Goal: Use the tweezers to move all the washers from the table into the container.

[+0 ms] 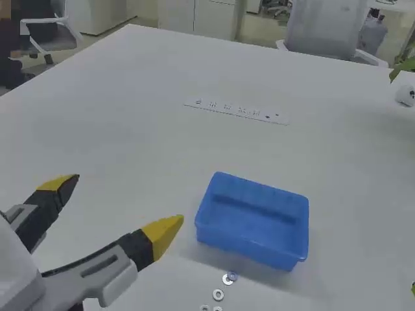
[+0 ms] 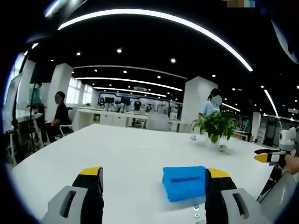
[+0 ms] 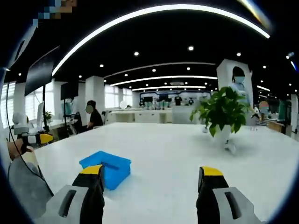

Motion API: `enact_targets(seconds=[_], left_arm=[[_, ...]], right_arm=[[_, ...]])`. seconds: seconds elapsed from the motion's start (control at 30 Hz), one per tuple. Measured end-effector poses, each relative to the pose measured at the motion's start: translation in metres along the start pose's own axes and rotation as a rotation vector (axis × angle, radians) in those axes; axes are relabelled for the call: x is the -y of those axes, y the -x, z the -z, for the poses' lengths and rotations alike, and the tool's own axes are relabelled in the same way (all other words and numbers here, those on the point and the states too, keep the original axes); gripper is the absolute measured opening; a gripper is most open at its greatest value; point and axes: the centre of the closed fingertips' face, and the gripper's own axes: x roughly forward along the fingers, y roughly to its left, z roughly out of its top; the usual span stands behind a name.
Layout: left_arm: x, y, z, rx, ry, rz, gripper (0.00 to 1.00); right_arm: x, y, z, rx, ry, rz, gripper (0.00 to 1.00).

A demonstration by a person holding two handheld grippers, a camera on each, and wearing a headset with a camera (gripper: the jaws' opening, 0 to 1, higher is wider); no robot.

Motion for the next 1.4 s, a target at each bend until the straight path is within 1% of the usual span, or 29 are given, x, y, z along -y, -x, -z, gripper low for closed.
enact_targets(seconds=[0.1, 0.2, 0.37, 0.6, 0.73, 0.9, 1.03, 1.17, 1.33, 1.4], left_arm=[[0.001, 0.0, 0.001, -0.004, -0.001, 0.005, 0.89], [0.001, 0.0, 0.002, -0.011, -0.003, 0.006, 0.89], [0.001, 0.0, 0.002, -0.011, -0.004, 0.004, 0.89], [0.001, 0.0, 0.003, -0.016, -0.007, 0.004, 0.89], [0.002, -0.001, 0.004, -0.026, -0.011, 0.006, 0.88], [0.003, 0.0, 0.002, -0.018, -0.016, 0.011, 0.87], [0.003, 0.001, 0.002, -0.021, -0.018, 0.009, 0.87], [0.008, 0.0, 0.003, -0.025, -0.013, 0.033, 0.86], [0.016, -0.001, 0.006, -0.038, -0.037, 0.06, 0.86], [0.017, 0.0, 0.006, -0.044, -0.045, 0.062, 0.86]], right_arm=[[-0.002, 0.0, 0.0, -0.006, 0.001, -0.002, 0.75], [-0.001, 0.0, 0.0, 0.001, -0.002, -0.005, 0.75], [0.003, 0.0, 0.003, -0.003, -0.003, -0.003, 0.75], [0.002, 0.0, 0.003, -0.006, -0.003, -0.01, 0.75], [0.003, 0.0, 0.003, -0.002, -0.003, -0.006, 0.74], [0.006, 0.002, 0.001, 0.009, -0.006, 0.003, 0.74], [0.005, 0.001, 0.001, 0.005, -0.004, 0.001, 0.74], [0.005, 0.002, 0.0, 0.007, 0.002, 0.003, 0.74], [0.01, 0.005, -0.002, 0.023, -0.01, 0.022, 0.74], [0.01, 0.006, -0.002, 0.023, -0.01, 0.025, 0.74]])
